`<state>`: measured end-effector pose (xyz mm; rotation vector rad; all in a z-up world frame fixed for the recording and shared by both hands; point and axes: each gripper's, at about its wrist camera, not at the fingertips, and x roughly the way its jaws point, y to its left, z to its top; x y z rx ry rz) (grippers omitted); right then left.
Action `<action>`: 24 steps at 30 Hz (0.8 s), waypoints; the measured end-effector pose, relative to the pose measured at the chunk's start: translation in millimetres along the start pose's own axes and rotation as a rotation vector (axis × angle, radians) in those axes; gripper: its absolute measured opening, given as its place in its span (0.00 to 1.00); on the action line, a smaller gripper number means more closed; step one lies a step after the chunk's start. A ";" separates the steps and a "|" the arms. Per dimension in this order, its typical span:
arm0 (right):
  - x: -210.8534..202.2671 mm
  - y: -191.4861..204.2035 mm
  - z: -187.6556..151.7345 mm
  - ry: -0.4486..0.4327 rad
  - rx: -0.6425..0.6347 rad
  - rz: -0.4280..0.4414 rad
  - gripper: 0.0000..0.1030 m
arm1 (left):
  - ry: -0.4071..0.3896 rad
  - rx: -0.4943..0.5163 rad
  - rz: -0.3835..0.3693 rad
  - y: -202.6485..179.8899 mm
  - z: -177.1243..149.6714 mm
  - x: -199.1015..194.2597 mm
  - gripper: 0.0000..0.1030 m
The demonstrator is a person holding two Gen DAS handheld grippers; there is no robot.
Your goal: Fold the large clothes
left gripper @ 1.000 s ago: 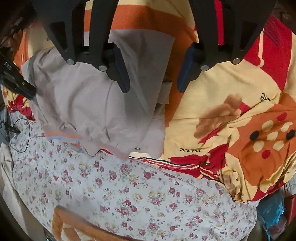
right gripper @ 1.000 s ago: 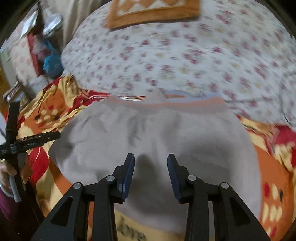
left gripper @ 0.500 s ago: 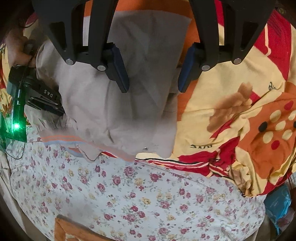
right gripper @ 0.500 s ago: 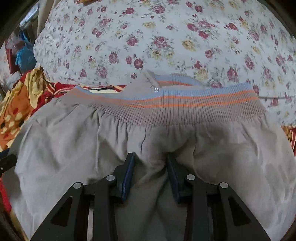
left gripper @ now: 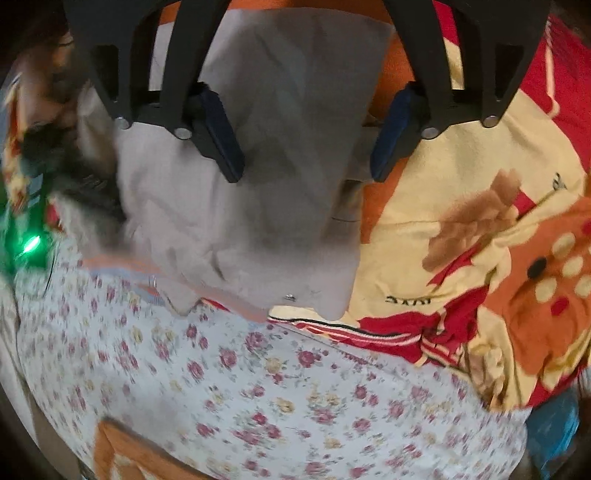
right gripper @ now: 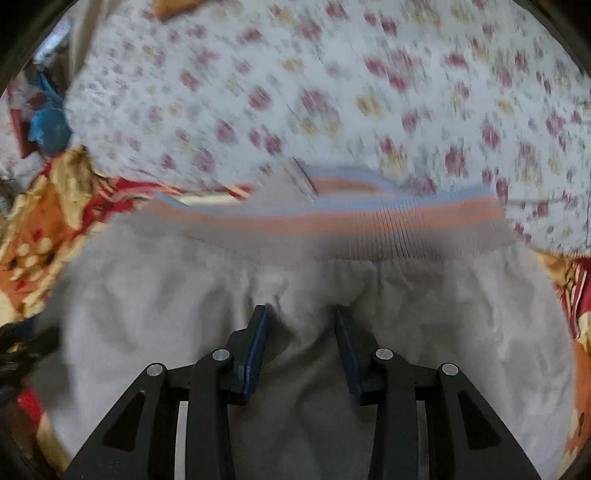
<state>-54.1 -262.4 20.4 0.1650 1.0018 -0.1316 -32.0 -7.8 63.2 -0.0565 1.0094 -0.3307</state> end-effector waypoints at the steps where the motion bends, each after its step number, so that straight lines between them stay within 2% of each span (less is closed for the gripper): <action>1: 2.9 -0.9 -1.3 -0.020 0.003 0.005 0.37 | 0.002 -0.038 -0.016 7.1 3.1 -0.1 0.76; 2: 3.5 0.2 -1.7 -0.040 -0.006 -0.001 0.37 | 0.008 -0.066 -0.024 12.4 5.6 0.4 0.80; 5: 2.3 4.8 1.7 -0.017 -0.039 -0.023 0.37 | 0.038 -0.150 -0.044 28.7 11.3 6.2 0.80; 8: -10.0 0.7 1.5 -0.003 -0.027 0.007 0.38 | 0.064 -0.204 -0.067 36.1 13.1 14.4 0.81; 10: -25.1 -4.7 -3.7 -0.027 0.003 0.056 0.44 | 0.085 -0.202 -0.078 33.6 14.3 21.7 0.81; 12: -35.5 -7.3 -9.1 -0.045 0.015 0.088 0.54 | 0.102 -0.194 -0.079 30.3 15.3 29.4 0.81; 13: -39.0 -7.2 -11.7 -0.048 0.016 0.102 0.54 | 0.122 -0.192 -0.073 29.1 14.9 33.0 0.81; 16: -44.9 -6.0 -18.8 -0.043 0.003 0.146 0.54 | 0.113 -0.169 -0.058 25.8 14.8 35.3 0.81; 19: -49.8 -3.1 -17.2 -0.066 -0.011 0.146 0.54 | 0.104 -0.171 -0.058 26.0 15.1 35.1 0.81; 22: -48.8 5.7 -13.2 -0.086 -0.051 0.101 0.51 | 0.101 -0.182 -0.063 27.2 15.8 35.8 0.81; 24: -38.6 13.3 -10.2 -0.073 -0.098 0.045 0.34 | 0.099 -0.181 -0.062 27.0 16.3 35.9 0.81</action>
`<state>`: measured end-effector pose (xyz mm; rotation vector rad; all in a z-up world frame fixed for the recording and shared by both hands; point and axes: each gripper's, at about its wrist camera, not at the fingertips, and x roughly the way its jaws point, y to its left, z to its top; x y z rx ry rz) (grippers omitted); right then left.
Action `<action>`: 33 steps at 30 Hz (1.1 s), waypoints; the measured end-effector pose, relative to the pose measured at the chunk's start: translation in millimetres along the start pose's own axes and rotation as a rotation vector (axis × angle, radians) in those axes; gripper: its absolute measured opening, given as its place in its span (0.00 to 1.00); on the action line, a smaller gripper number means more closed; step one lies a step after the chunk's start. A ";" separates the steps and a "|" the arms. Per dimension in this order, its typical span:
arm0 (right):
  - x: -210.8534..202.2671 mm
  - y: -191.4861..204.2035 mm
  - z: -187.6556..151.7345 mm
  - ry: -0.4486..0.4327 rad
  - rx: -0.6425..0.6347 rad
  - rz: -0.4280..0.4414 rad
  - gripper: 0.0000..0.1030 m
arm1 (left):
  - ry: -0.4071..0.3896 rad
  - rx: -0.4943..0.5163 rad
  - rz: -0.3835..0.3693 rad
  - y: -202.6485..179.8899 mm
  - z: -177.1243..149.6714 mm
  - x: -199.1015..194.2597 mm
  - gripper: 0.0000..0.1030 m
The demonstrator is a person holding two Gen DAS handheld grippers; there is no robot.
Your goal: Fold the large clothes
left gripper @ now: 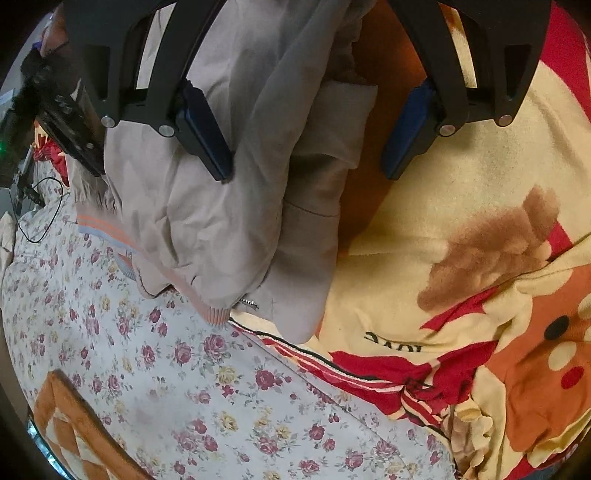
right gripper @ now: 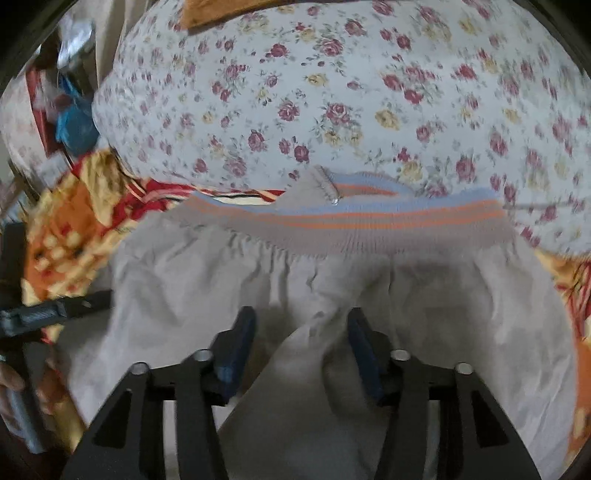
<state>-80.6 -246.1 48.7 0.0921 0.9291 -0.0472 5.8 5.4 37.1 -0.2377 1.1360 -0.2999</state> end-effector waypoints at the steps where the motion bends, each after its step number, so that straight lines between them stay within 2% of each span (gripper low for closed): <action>1: 6.8 1.3 -0.9 0.015 -0.010 -0.006 0.33 | -0.001 0.001 0.001 -0.2 0.5 0.7 0.81; 3: 27.2 2.6 -5.6 0.072 -0.024 -0.021 0.35 | -0.002 0.008 0.005 -1.4 1.0 1.6 0.82; 7: 24.1 3.6 -6.5 0.062 -0.021 -0.023 0.35 | -0.001 0.022 0.021 -3.7 0.6 2.2 0.82; 10: 11.3 -2.4 -7.5 0.062 0.022 0.016 0.37 | 0.000 0.024 0.024 -4.1 0.9 3.0 0.82; 15: -16.0 -10.8 -16.5 0.038 0.045 0.071 0.54 | -0.001 0.026 0.026 -3.7 0.8 3.3 0.82; 19: -28.8 -18.8 -27.6 0.041 0.050 0.094 0.59 | -0.006 0.045 0.034 -5.7 -0.9 4.1 0.82; 20: -30.4 -21.1 -31.3 0.044 0.051 0.093 0.60 | -0.009 0.054 0.029 -6.5 -1.4 3.9 0.80; 21: -30.3 -22.9 -34.1 0.045 0.052 0.096 0.61 | -0.011 0.063 0.011 -7.5 -2.1 3.2 0.67; 22: -30.1 -24.4 -35.0 0.044 0.054 0.099 0.61 | -0.011 0.073 -0.006 -9.7 -2.9 2.5 0.58; 24: -29.3 -28.2 -37.9 0.034 0.077 0.116 0.61 | -0.017 0.111 -0.026 -17.2 -4.6 -0.5 0.28; 27: -28.4 -30.2 -39.2 0.024 0.102 0.127 0.61 | -0.042 0.186 -0.004 -30.2 -9.0 -3.5 0.14; 28: -28.3 -29.1 -38.5 0.026 0.097 0.130 0.61 | -0.042 0.195 -0.008 -32.0 -9.6 -3.8 0.13; 33: -32.9 -33.3 -39.9 0.013 0.113 0.163 0.61 | -0.042 0.122 -0.076 -25.1 -6.8 -12.4 0.06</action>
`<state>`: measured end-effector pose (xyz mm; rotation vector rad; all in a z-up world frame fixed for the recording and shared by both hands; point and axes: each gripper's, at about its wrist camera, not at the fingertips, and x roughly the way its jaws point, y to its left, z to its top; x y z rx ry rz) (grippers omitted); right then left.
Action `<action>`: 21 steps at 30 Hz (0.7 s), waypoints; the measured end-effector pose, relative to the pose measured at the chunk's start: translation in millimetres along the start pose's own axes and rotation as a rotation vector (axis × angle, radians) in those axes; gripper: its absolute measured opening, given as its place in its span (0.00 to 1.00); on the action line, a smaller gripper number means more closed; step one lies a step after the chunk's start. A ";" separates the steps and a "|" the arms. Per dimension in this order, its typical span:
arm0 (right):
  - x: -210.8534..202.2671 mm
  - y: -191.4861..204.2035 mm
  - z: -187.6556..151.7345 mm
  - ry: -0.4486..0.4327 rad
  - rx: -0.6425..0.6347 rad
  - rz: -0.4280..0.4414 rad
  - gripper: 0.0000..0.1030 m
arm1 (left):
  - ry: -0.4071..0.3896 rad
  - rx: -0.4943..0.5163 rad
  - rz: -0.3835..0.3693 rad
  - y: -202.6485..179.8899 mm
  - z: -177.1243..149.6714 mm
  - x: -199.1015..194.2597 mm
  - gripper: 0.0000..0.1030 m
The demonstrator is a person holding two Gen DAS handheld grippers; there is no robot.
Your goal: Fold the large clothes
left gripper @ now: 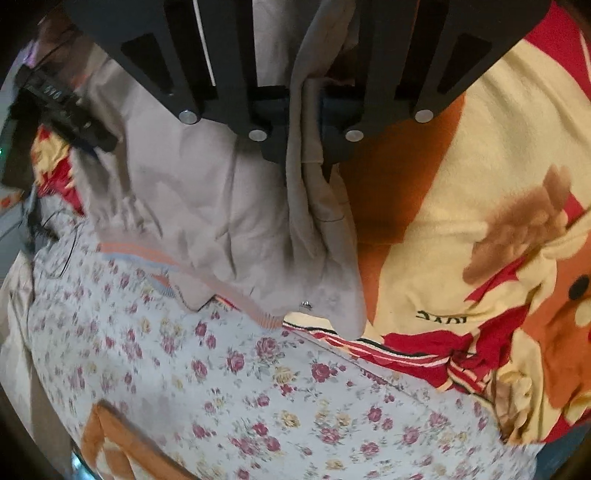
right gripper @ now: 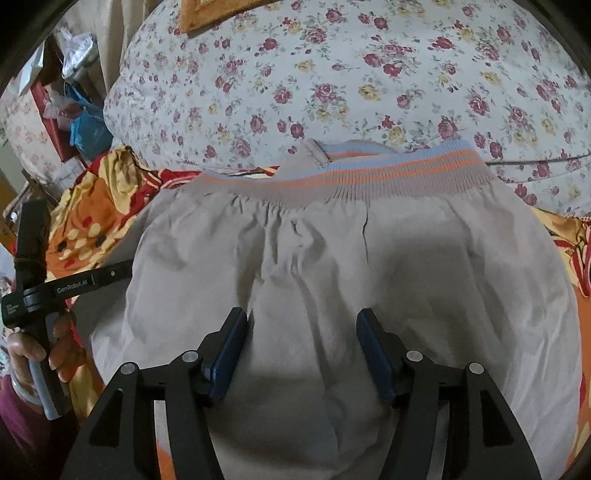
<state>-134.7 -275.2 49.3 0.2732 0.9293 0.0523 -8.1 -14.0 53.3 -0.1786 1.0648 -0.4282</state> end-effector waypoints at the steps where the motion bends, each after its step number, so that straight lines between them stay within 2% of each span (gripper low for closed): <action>1: -1.2 -3.2 -0.2 0.000 0.011 0.009 0.61 | 0.002 -0.005 -0.010 -2.1 1.0 -4.0 0.06; 8: -27.4 -29.5 2.7 -0.032 0.075 0.011 0.61 | 0.014 0.040 -0.091 -46.0 9.3 -41.0 0.05; 14: -62.3 -74.7 3.7 -0.076 0.194 -0.050 0.65 | 0.014 0.162 -0.204 -131.9 22.9 -69.7 0.05; 17: -76.9 -108.1 1.4 -0.090 0.292 -0.066 0.67 | 0.030 0.223 -0.263 -181.6 23.8 -64.4 0.05; 21: -80.8 -141.6 -2.8 -0.098 0.384 -0.063 0.67 | 0.093 0.280 -0.306 -242.5 11.5 -21.4 0.05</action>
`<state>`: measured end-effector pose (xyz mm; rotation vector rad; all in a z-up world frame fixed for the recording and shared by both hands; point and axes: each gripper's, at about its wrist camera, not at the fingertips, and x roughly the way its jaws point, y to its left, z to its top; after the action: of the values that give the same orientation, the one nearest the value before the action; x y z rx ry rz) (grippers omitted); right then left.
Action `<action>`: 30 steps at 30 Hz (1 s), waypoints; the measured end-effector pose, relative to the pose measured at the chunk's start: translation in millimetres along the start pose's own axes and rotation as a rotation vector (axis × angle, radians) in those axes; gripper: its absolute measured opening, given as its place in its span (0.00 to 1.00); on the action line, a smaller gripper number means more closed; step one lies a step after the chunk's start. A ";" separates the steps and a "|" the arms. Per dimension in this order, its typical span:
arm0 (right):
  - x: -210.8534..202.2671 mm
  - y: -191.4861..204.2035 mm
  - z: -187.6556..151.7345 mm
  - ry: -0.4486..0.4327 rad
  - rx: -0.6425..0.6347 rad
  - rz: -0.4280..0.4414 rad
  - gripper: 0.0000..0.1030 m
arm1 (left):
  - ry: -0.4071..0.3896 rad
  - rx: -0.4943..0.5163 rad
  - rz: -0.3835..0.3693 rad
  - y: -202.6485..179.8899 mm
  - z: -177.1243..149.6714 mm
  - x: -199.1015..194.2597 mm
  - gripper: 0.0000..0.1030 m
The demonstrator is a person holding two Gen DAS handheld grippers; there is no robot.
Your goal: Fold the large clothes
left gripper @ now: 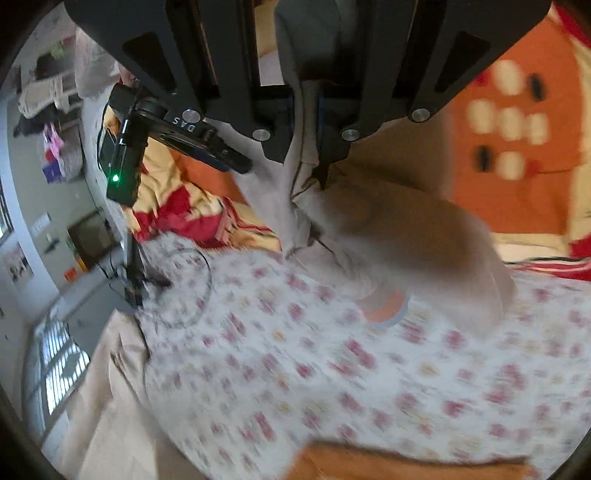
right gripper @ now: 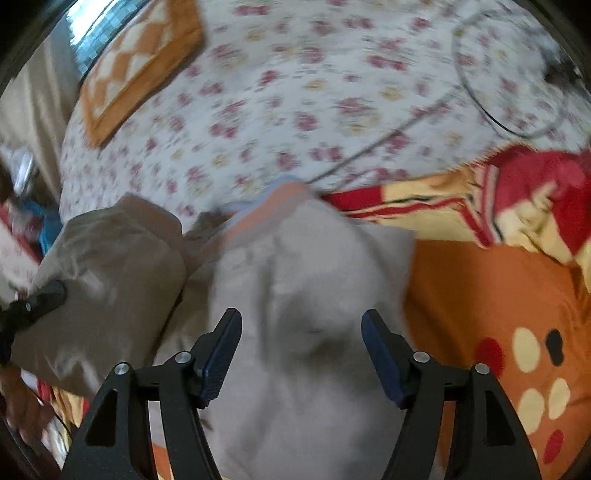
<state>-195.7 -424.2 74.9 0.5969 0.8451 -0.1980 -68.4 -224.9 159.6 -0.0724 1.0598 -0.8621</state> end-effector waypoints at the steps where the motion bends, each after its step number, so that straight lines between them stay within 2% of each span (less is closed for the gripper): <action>1: 0.5 -6.8 1.6 -0.003 0.021 0.002 0.67 | 0.031 0.004 -0.013 -9.4 -2.0 22.4 0.05; 4: 0.9 -30.5 6.6 -0.002 0.120 0.014 0.68 | 0.118 0.018 -0.052 -24.1 -14.0 71.8 0.06; 5: -2.0 -37.3 8.3 -0.007 0.153 0.039 0.69 | 0.136 -0.003 -0.069 -24.3 -18.5 80.8 0.09; 7: -7.5 -44.0 11.2 -0.021 0.187 0.065 0.69 | 0.154 -0.049 -0.119 -23.4 -25.0 81.5 0.21; 9: -14.7 -46.9 12.6 -0.044 0.204 0.089 0.69 | 0.160 -0.051 -0.197 -25.9 -27.2 64.8 0.51; 11: -17.7 -47.4 14.8 -0.060 0.218 0.131 0.69 | 0.137 -0.020 -0.211 -27.7 -27.3 33.1 0.58; 13: -19.5 -43.5 15.1 -0.065 0.227 0.182 0.69 | 0.104 0.037 -0.171 -27.7 -28.0 2.4 0.58; 15: -19.8 -35.4 13.5 -0.066 0.218 0.228 0.74 | 0.068 0.052 -0.093 -16.2 -29.2 -22.5 0.58; 17: -16.1 -23.4 11.1 -0.050 0.197 0.277 0.77 | 0.023 0.032 0.016 7.6 -36.7 -40.0 0.58; 19: -9.5 -13.9 8.9 -0.029 0.181 0.306 0.78 | 0.019 0.011 0.117 28.1 -48.6 -38.6 0.58; 21: 0.5 -2.0 6.3 -0.004 0.162 0.333 0.79 | 0.072 -0.018 0.178 46.9 -66.9 -23.6 0.58; 24: 16.3 10.9 4.0 0.021 0.135 0.344 0.79 | 0.156 -0.020 0.187 55.9 -96.9 7.8 0.58; 26: 26.3 15.6 2.2 0.039 0.120 0.338 0.79 | 0.153 -0.020 0.196 58.3 -112.6 21.2 0.59; 30: 40.9 18.9 2.3 0.054 0.121 0.336 0.80 | 0.136 -0.057 0.173 64.3 -117.0 18.5 0.59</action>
<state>-159.9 -407.3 53.3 0.8506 0.7759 0.0741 -118.9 -153.6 57.0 0.0306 1.2002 -0.6872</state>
